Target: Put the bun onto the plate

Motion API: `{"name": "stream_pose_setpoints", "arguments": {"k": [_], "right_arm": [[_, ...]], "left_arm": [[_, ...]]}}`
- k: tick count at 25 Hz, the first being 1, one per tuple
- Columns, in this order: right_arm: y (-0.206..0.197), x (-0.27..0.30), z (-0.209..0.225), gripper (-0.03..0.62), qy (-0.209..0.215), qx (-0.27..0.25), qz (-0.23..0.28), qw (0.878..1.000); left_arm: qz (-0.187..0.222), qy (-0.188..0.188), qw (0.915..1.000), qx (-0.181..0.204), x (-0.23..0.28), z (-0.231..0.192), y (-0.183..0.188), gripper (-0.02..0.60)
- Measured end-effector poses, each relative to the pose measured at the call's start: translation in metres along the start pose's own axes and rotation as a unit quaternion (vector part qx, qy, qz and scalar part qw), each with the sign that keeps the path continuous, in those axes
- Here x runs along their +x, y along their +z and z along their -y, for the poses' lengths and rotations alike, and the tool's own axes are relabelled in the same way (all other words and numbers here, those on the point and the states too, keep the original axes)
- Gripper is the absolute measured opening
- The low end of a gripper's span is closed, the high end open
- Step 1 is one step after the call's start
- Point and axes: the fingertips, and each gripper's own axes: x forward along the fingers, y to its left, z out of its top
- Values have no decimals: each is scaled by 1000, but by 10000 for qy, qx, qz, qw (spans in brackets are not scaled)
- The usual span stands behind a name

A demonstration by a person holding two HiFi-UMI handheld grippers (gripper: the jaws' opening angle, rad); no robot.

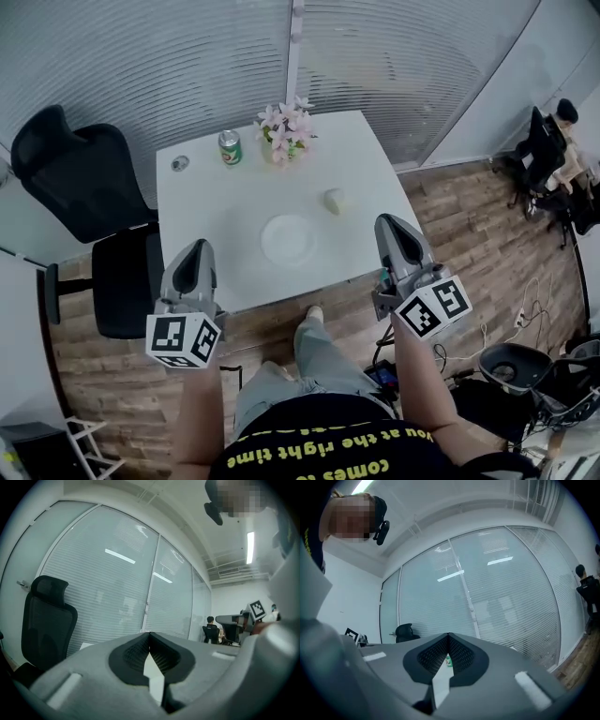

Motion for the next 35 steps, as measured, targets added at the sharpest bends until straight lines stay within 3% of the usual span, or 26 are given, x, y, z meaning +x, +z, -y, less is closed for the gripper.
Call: {"name": "stream_pose_setpoints", "arguments": {"k": [18,35], "right_arm": [[18,74,92,6,459,94,-98,9989],[7,112,140,6,777,333,-232,9962]], "left_arm": [[50,516,9987,18,97,4,11,2],[-70,993,9950,62,137,0,4,0]]}}
